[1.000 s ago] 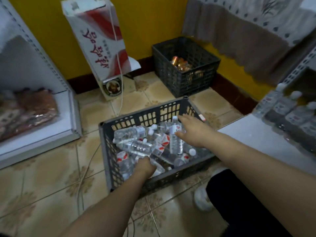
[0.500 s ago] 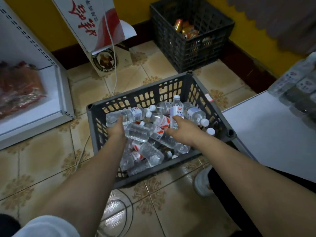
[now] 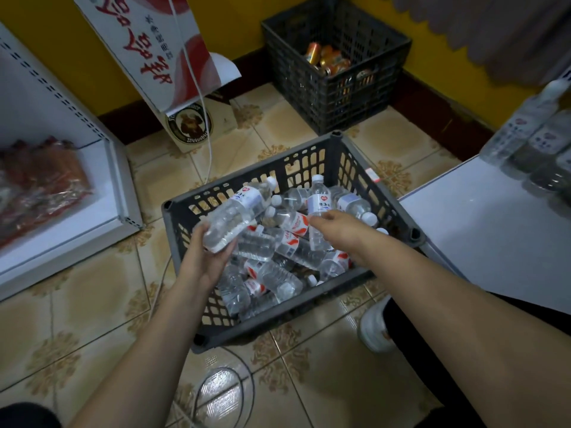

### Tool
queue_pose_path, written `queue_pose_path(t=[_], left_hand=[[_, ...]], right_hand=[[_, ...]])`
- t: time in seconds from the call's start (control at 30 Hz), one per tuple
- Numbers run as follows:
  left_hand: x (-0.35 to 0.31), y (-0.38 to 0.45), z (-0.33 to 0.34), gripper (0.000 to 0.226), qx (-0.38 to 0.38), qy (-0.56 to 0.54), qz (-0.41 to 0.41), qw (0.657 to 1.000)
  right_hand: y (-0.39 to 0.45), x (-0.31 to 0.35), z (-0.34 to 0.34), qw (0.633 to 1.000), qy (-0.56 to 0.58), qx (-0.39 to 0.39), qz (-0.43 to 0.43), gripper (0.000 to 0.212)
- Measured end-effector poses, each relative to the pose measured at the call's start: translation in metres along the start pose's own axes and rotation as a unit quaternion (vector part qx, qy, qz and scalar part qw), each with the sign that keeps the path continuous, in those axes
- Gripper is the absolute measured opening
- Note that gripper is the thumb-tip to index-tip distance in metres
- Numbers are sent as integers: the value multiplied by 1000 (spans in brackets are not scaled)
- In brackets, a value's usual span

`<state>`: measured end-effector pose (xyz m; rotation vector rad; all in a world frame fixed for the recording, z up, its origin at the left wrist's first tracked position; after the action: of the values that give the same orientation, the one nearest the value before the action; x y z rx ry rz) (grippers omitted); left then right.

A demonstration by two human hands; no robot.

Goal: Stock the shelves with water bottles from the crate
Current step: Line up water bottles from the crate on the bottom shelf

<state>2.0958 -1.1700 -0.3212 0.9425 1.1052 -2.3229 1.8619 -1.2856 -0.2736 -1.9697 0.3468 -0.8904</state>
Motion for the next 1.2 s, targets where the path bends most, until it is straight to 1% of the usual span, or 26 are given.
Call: queue_pose_path(t=[0.07,0.13,0.2,0.27,0.3,0.37,0.43,0.5,0.57,0.63,0.7,0.73,0.77,0.83,0.87,0.93,0.97,1.0,1.03,1.1,1.13,1.2], left_hand=[[2,-17,3,49,75,-6,-36,997],[5,-37,13,58,124,4,-56,991],[13,-51,27,59,176,23,-67,982],[24,-62,40,59,231,80,-56,968],[29,-67,48,61,253,118,-46,959],[41,-77,63,62,292,167,-46,941],[52,-87,76,56,317,196,-59,926],[59,-94,88,48,333,217,-69,915],[62,-101,100,52,340,249,-73,904],[60,-110,114,72,347,327,-54,877],[53,-124,131,91,359,410,-11,839],[49,-130,141,94,373,426,9,824],[46,-140,154,92,396,430,29,811],[40,-155,181,81,448,441,69,774],[37,-161,196,77,472,453,91,751],[37,-179,228,77,516,474,131,701],[39,-191,244,76,537,491,157,668],[43,-205,261,75,558,515,190,622],[49,-219,278,74,579,538,231,567],[66,-250,310,74,623,571,300,442],[77,-263,324,80,646,585,320,372],[104,-288,347,98,673,608,341,248]], right_hand=[[-1,0,-2,998,63,17,14,74],[-6,5,-6,989,143,46,13,82],[-14,11,-13,971,222,89,-6,82],[-19,13,-21,950,290,116,-16,75],[-18,12,-26,943,316,105,-9,68],[-15,2,-40,928,367,55,17,59],[-12,-12,-55,913,407,14,38,52],[-13,-22,-69,905,423,-15,38,49],[-16,-28,-80,905,422,-37,23,50],[-25,-29,-91,908,415,-48,5,48],[-39,-27,-105,911,410,-47,0,44],[-48,-26,-114,910,412,-47,1,44],[-60,-26,-127,909,415,-46,-2,44],[-88,-33,-157,902,429,-42,-20,45],[-103,-40,-175,900,431,-48,-33,46],[-135,-65,-209,896,436,-70,-53,45],[-150,-83,-224,890,445,-80,-55,44],[-164,-102,-238,882,460,-88,-54,40],[-177,-124,-251,872,478,-94,-49,33],[-199,-167,-270,856,507,-97,-38,23],[-207,-186,-279,854,510,-100,-34,23],[-224,-223,-295,850,513,-112,-30,23]])
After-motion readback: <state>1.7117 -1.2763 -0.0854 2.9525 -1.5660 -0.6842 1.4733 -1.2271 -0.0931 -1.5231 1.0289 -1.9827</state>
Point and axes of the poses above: each hand's wrist, its own y-axis towards the middle knuckle, its own z-axis out of the palm, x = y × z, the point moved 2 cm from there along y, towards the middle knuckle, and after that the axes turned 14 degrees about z, right-handed, at the moved point
